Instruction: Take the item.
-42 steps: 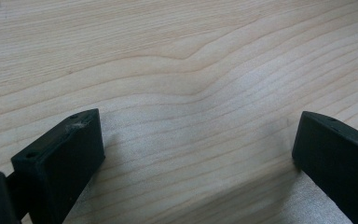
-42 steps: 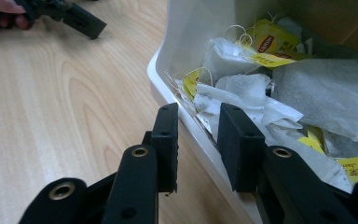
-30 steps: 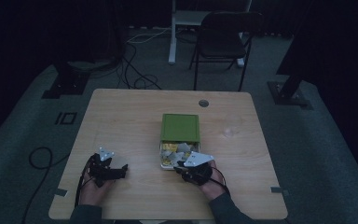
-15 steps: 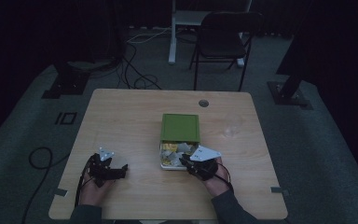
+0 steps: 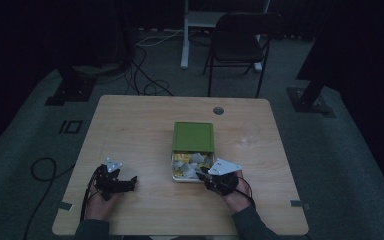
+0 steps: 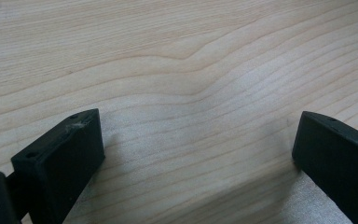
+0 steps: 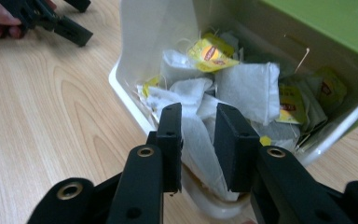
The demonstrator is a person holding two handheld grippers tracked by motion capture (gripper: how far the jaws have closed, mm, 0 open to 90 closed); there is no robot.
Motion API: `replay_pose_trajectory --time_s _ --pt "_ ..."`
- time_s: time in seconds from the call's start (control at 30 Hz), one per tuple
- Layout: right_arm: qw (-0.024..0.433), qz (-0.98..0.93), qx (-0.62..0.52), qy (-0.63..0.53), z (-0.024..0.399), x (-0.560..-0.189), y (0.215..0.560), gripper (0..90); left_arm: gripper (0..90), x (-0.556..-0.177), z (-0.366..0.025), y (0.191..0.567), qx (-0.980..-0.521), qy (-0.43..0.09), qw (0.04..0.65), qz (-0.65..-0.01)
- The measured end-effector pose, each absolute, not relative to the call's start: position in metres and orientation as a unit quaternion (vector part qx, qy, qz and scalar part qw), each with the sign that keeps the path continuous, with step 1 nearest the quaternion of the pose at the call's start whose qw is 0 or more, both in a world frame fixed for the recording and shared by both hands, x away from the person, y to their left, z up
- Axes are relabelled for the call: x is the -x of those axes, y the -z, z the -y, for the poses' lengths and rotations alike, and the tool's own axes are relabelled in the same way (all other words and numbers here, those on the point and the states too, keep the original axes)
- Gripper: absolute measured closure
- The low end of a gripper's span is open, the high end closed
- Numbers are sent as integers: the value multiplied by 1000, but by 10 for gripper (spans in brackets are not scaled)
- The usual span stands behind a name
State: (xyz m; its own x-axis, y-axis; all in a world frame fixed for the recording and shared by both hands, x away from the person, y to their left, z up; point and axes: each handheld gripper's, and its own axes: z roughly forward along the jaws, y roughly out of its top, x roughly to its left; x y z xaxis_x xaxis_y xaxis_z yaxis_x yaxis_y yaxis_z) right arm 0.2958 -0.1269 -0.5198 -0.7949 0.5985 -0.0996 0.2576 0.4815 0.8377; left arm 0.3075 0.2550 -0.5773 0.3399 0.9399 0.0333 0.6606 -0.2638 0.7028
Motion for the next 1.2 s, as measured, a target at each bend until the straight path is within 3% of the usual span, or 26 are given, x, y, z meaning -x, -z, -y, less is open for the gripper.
replay_pose_trajectory --time_s 0.2,0.33,1.2 --pt "197 -845 -256 -428 128 -296 524 779 27 -308 -255 577 -761 -231 302 -526" --pt "205 -841 -259 -429 126 -295 522 886 27 -308 -255 577 -761 -231 302 -526" --pt "224 -825 -262 -447 137 -286 488 897 28 -308 -255 577 -760 -231 302 -526"
